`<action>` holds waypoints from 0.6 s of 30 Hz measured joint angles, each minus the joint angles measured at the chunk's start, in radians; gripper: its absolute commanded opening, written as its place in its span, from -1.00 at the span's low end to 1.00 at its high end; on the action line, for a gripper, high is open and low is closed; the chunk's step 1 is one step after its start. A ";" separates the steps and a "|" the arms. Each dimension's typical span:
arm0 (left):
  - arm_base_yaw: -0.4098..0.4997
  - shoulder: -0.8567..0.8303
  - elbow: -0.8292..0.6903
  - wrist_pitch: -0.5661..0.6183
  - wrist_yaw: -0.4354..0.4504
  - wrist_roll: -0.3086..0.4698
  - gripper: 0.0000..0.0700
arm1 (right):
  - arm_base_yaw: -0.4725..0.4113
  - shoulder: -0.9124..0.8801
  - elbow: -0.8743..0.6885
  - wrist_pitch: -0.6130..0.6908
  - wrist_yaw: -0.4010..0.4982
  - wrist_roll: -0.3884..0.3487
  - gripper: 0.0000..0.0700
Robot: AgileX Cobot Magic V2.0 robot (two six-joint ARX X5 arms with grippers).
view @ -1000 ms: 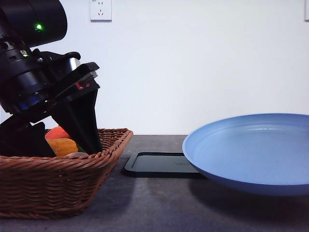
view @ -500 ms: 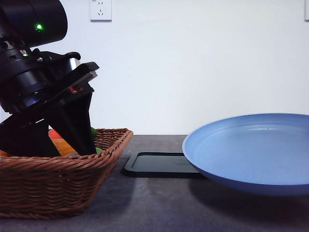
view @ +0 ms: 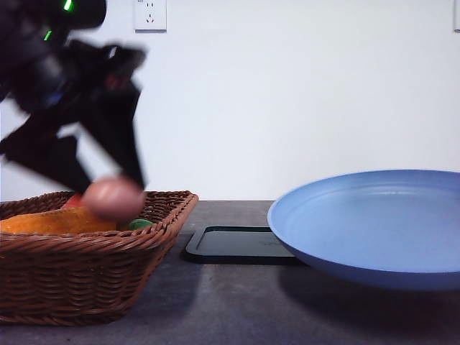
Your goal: Transfer egg from basket to plate and serve
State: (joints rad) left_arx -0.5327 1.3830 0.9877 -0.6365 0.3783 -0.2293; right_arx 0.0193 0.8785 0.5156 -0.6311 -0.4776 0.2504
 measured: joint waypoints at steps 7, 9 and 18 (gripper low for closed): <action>-0.113 0.000 0.125 0.161 0.099 0.002 -0.29 | 0.009 0.005 0.000 -0.037 -0.093 0.000 -1.00; -0.169 0.003 0.126 0.214 0.093 0.003 -0.29 | 0.016 0.005 0.000 -0.037 -0.120 0.000 -1.00; -0.424 0.131 0.126 0.288 -0.157 0.147 -0.28 | 0.037 0.005 0.000 -0.038 -0.140 0.000 -1.00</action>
State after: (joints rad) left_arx -0.9570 1.5136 1.1133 -0.3481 0.2216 -0.0826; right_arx 0.0558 0.8833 0.5156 -0.6693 -0.6178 0.2504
